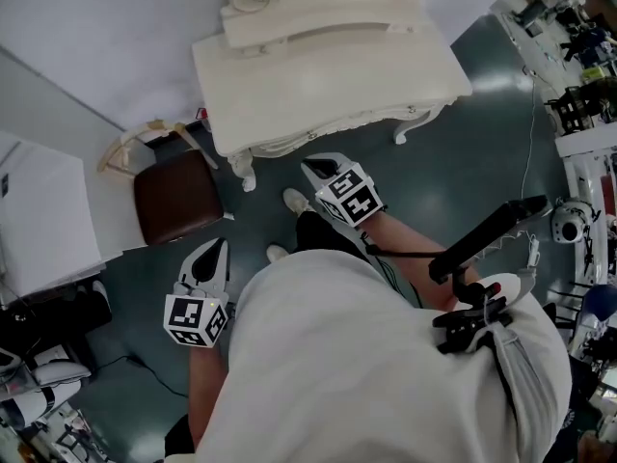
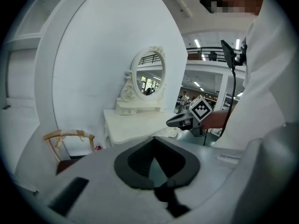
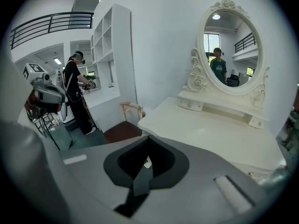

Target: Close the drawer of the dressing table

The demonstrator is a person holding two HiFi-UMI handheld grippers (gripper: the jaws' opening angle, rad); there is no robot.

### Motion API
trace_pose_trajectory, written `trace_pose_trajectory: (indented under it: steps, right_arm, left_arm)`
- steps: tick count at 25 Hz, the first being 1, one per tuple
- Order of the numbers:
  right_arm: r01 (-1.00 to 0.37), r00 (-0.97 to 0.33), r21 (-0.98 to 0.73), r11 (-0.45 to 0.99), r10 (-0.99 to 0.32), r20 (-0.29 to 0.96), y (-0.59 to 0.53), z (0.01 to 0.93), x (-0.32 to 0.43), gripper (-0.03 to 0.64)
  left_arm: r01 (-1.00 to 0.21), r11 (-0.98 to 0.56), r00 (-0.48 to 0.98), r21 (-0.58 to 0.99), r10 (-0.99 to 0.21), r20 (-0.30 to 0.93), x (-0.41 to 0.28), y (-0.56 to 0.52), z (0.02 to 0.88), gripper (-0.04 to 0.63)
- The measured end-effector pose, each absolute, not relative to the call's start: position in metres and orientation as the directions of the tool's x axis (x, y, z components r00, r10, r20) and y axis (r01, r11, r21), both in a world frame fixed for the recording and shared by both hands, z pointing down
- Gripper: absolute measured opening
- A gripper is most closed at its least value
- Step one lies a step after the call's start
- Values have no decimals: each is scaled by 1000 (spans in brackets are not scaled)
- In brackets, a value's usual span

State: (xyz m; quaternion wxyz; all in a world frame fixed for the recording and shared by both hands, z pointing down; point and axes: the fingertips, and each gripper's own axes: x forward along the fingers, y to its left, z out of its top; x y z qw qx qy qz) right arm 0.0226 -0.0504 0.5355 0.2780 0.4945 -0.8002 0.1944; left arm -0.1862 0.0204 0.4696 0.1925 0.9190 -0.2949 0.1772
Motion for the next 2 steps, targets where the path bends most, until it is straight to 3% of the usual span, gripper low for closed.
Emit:
trace_pose_trajectory:
  steps: [2]
  right_arm:
    - [-902,-350,-33,431,-685,639,-50,535,27,0]
  left_arm:
    - [-605,-756,767,250,-468,439,-183,18,471,3]
